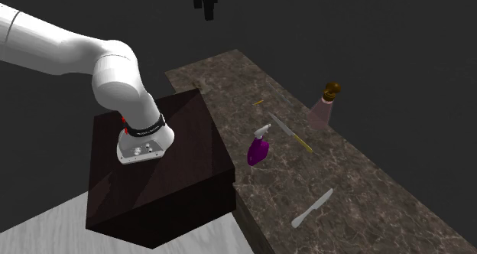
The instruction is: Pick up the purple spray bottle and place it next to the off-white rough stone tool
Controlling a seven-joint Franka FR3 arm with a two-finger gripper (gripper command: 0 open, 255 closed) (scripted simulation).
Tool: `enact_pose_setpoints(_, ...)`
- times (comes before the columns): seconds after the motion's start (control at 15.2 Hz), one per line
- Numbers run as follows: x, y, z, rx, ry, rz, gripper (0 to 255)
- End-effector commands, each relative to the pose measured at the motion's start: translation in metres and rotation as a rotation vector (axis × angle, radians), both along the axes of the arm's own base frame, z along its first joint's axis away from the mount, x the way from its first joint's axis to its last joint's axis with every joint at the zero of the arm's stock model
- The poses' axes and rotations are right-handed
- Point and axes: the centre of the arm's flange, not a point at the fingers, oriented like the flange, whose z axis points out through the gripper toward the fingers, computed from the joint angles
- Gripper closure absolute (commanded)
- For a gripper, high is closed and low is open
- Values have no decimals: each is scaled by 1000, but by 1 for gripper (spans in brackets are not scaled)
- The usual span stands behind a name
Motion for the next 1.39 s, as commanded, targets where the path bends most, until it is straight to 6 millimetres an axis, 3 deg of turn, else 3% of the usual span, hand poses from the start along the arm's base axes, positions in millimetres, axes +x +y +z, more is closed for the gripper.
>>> enact_pose_setpoints(0.0, 0, 0, 0, 0, 0, 0, 0)
enact_pose_setpoints(1.32, 76, -129, -217, -12, 24, 25, 0)
